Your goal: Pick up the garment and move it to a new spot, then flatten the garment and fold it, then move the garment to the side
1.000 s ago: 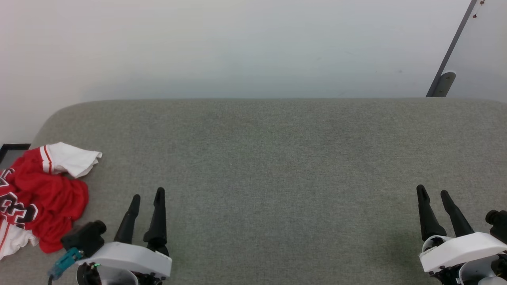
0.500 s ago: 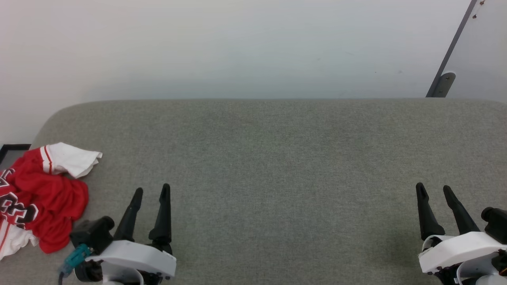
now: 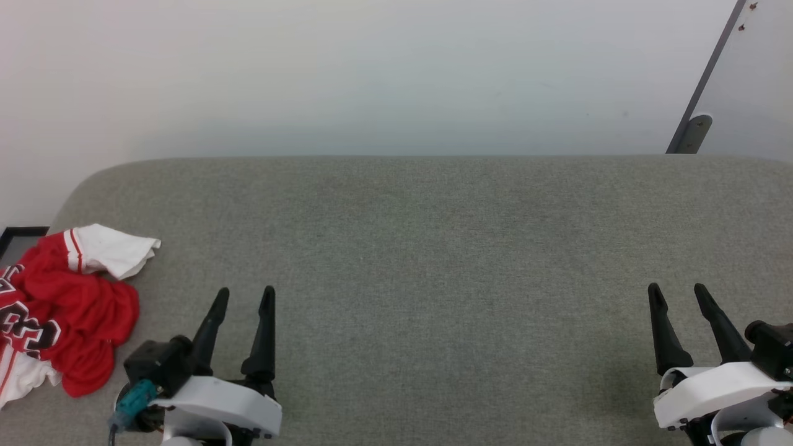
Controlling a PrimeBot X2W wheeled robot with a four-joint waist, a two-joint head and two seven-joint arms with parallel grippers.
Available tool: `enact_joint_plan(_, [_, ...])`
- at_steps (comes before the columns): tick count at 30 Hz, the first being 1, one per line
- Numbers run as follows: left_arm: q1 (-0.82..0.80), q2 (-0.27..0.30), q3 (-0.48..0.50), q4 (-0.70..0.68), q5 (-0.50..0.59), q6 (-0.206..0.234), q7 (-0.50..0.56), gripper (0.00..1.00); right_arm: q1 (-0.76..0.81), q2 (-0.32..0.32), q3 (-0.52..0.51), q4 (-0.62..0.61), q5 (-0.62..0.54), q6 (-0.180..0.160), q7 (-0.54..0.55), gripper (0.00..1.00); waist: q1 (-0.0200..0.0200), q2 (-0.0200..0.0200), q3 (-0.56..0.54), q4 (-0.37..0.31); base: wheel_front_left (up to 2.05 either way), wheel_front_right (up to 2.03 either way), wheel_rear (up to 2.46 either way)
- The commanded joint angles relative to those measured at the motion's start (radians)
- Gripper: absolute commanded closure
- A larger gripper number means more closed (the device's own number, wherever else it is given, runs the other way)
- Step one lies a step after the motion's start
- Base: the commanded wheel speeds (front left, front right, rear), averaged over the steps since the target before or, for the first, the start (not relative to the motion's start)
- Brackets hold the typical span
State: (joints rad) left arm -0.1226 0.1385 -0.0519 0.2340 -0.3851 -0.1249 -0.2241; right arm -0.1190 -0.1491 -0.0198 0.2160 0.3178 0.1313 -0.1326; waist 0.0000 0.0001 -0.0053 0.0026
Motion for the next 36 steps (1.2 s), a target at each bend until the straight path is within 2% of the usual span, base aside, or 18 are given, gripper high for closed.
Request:
enact_joint_plan(1, [-0.012, 0.005, -0.002, -0.006, 0.019, -0.007, -0.008, 0.0, -0.012, -0.007, 0.003, -0.009, -0.02, -0.001, -0.007, 0.0, 0.0, -0.0001, 0.0, 0.0, 0.0, 0.0, 0.0])
enact_joint_plan(20, [-0.018, 0.021, -0.028, -0.006, 0.133, -0.006, -0.042, 0.0, -0.015, -0.013, 0.003, -0.027, -0.154, -0.001, -0.026, 0.0, 0.0, -0.0001, -0.007, -0.002, 0.0, 0.0, 0.0])
enact_joint_plan(36, [-0.016, 0.028, -0.026, 0.007, 0.11, -0.006, -0.04, 0.0, 0.002, -0.009, -0.003, -0.042, -0.148, -0.001, -0.021, 0.0, 0.0, -0.0001, -0.009, 0.009, 0.0, 0.0, 0.0])
